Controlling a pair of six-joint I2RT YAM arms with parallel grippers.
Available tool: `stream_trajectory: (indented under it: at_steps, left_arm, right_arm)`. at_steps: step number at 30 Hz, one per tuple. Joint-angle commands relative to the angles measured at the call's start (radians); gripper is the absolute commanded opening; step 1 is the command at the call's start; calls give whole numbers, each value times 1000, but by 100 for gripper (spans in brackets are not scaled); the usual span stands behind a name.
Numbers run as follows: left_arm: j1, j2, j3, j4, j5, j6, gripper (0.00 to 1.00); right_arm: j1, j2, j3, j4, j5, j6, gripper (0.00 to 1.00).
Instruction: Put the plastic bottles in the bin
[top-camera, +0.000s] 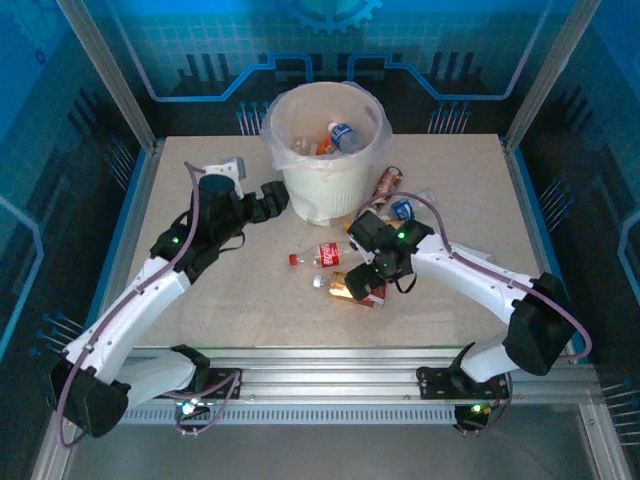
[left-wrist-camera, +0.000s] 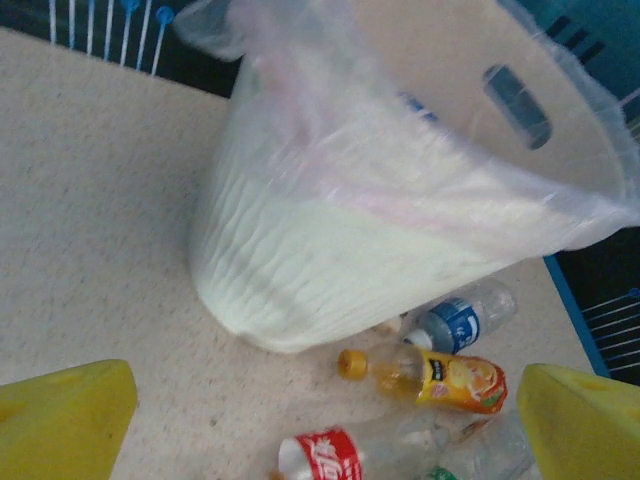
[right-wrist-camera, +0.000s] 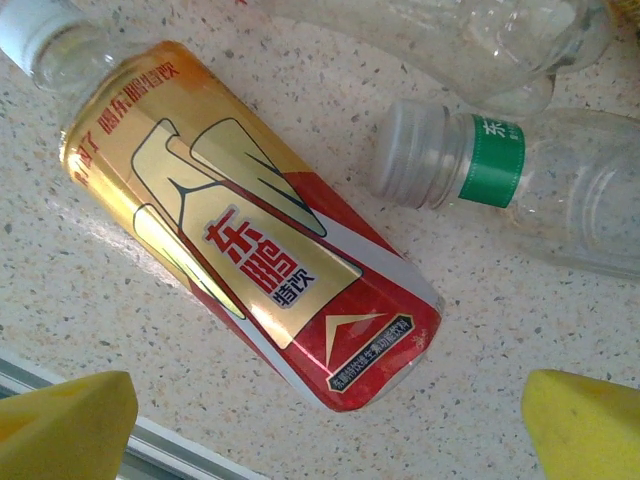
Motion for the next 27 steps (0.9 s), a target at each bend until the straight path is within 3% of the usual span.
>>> stream_trajectory:
  at_steps: [1, 10, 27]
  left_arm:
    - [0, -46, -90, -54, -38, -59, 99]
    - [-1, -70, -233, -55, -30, -178, 99]
    - [-1, -17, -306, -5, -1, -222, 99]
  right_arm:
    - [16, 15, 23, -40, -14, -24, 100]
    - [15, 58, 38, -42, -19, -63, 100]
    - [16, 163, 66, -10, -58, -115, 100]
